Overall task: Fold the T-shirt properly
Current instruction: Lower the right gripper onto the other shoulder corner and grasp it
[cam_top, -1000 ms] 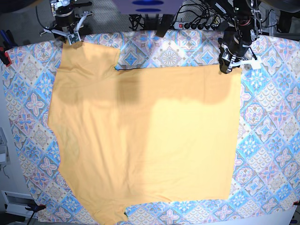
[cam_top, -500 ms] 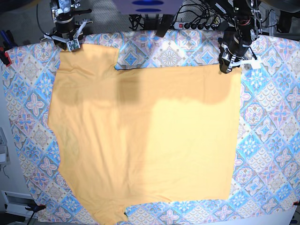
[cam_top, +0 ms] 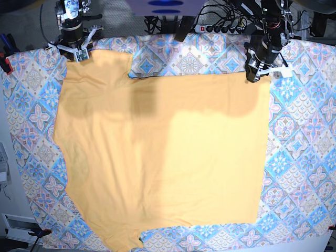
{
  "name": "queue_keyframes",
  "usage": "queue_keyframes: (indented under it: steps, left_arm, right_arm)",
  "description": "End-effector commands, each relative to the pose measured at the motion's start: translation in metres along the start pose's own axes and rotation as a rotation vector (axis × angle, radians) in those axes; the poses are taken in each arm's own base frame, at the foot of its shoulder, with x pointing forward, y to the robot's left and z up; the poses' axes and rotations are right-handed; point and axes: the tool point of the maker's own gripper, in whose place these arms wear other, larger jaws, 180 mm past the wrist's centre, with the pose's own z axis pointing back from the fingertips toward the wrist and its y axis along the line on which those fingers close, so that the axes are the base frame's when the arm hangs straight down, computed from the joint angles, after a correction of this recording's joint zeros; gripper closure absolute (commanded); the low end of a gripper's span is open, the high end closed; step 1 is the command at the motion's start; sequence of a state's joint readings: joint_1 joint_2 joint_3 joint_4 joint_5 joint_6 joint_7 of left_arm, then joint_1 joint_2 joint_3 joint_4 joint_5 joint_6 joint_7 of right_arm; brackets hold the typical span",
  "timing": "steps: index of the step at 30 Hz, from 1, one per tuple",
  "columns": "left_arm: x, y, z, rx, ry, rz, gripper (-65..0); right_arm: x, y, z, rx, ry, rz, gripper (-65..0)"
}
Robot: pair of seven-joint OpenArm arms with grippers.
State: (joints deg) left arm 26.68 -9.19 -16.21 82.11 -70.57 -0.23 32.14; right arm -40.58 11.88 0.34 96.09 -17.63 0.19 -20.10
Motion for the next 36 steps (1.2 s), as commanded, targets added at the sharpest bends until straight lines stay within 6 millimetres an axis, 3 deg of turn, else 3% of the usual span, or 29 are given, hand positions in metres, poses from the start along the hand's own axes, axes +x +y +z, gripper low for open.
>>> queue_keyframes:
  steps: [1, 8, 13, 16, 29, 36]
  left_arm:
    - [0.001, 0.003, 0.003, 0.013, 0.004, -0.011, 0.0]
    - [0.001, 0.003, 0.002, 0.014, 0.005, -0.012, 0.0]
    - [0.001, 0.003, 0.002, 0.015, 0.004, -0.014, 0.0]
    - [0.001, 0.003, 0.002, 0.015, 0.004, -0.014, 0.0]
    - [0.001, 0.003, 0.003, 0.015, 0.004, -0.015, 0.0]
    - [0.001, 0.003, 0.003, 0.015, 0.004, -0.015, 0.0]
  right_arm:
    - [0.008, -0.015, 0.002, -0.04, -0.035, 0.004, -18.0]
    - [0.011, -0.03, 0.002, -0.076, -0.041, -0.009, -18.2]
    - [0.008, -0.032, 0.001, -0.082, -0.032, -0.011, -22.5]
    - [0.02, -0.037, -0.004, -0.094, -0.057, -0.021, -24.3]
    - [0.013, -0.028, -0.018, 0.02, -0.002, -0.35, -25.2]
    - [-0.006, -0.024, -0.022, 0.06, 0.042, -0.455, -25.2]
